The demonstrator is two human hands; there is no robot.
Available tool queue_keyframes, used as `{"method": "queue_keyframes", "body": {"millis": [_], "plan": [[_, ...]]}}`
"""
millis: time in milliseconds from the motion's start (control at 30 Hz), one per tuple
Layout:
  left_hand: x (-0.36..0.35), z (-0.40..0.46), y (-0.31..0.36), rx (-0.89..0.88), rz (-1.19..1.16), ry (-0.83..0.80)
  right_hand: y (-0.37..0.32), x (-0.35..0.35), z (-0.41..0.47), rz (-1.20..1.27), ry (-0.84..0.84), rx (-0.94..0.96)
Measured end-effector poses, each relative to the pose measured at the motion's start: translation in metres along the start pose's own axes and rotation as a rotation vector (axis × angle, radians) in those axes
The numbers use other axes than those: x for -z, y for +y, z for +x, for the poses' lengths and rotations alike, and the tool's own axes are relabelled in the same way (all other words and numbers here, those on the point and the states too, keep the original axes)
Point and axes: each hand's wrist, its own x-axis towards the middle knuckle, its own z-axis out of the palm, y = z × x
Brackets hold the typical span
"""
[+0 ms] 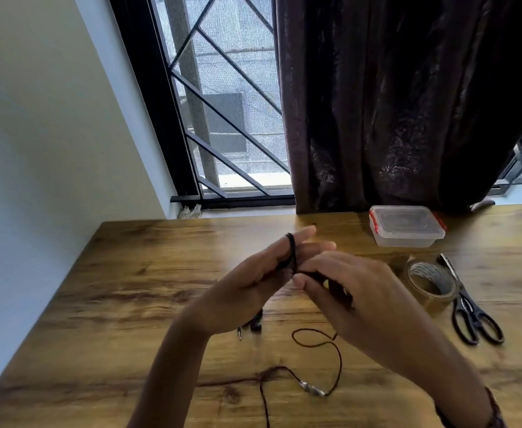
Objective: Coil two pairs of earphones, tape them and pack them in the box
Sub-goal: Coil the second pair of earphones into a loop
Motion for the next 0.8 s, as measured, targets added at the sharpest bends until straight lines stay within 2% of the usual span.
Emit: {"method": "queue_keyframes", "body": {"millis": [167,367,567,800], "plan": [[-0.008,-0.004,0.011,0.037,-0.069,-0.019,0.007,0.025,0.016,-0.037,-0.049,0.112],[-0.011,-0.007,0.022,0.028,-0.003,-0.037,0.012,0.04,0.034,0.0,-0.025,0.2],[-0.01,-0.009,0.03,0.006,-0.027,-0.039,0.015,0.042,0.042,0.183,-0.029,0.248],[-0.01,-0.01,0.029,-0.095,-0.154,-0.089,0.031,0.015,0.042,0.53,-0.075,0.172]]}}
